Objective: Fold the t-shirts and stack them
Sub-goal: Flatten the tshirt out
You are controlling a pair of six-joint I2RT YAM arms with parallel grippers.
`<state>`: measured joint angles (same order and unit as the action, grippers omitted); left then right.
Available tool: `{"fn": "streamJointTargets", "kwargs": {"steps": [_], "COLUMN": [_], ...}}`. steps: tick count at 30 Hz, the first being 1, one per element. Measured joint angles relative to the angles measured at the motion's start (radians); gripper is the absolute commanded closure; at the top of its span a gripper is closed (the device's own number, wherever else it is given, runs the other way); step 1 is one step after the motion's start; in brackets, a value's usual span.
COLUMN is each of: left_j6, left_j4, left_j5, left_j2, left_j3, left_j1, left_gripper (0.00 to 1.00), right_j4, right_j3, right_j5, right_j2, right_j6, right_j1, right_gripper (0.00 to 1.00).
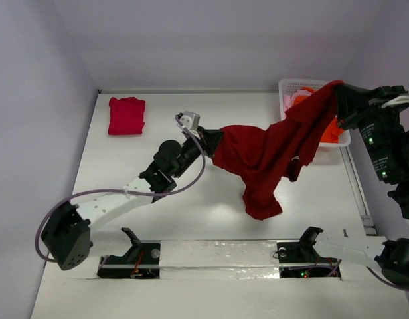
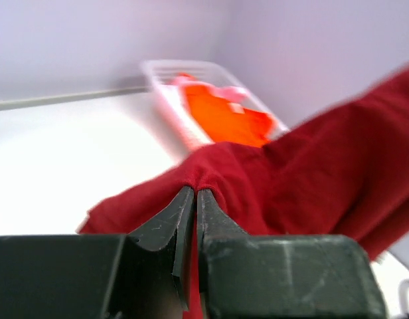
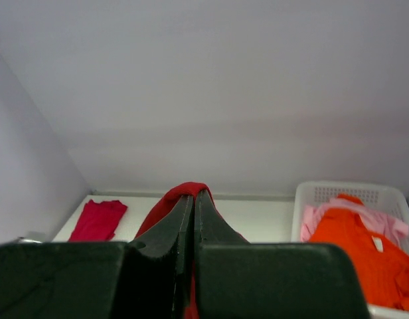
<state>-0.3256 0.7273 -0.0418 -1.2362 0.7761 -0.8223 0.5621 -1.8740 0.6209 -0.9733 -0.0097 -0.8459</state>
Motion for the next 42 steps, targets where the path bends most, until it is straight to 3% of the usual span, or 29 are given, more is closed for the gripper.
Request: {"fn": "streamJointTargets", "kwargs": {"steps": [7, 14, 25, 42], "left_j6": [0.034, 0.071, 0.109, 0.129], "left_j4": [-0.192, -0.327, -0.510, -0.677], "left_j5": [-0.133, -0.230, -0.319, -0.505], "left_j2": [0.222, 0.409, 0.490, 0.674], "left_j3": [-0.018, -0.017, -0.005, 0.104], "left_j1": [0.111, 0.131, 0.137, 0.137], "left_gripper": [1.00, 1.00, 1.00, 1.00], "right_j4": [0.060, 0.097, 0.179, 0.190], "right_j3": [0.110, 0.238, 0.448, 0.470], "right_j5": [0.080, 0.101, 0.050, 0.068], "right_j2": [0.106, 0.197, 0.221, 0.298], "right_j6": [0.072, 0.180, 0.330, 0.369], "right_j1": [0.000, 0.000, 0.000, 0.000], "right_gripper": [1.00, 1.00, 1.00, 1.00]}}
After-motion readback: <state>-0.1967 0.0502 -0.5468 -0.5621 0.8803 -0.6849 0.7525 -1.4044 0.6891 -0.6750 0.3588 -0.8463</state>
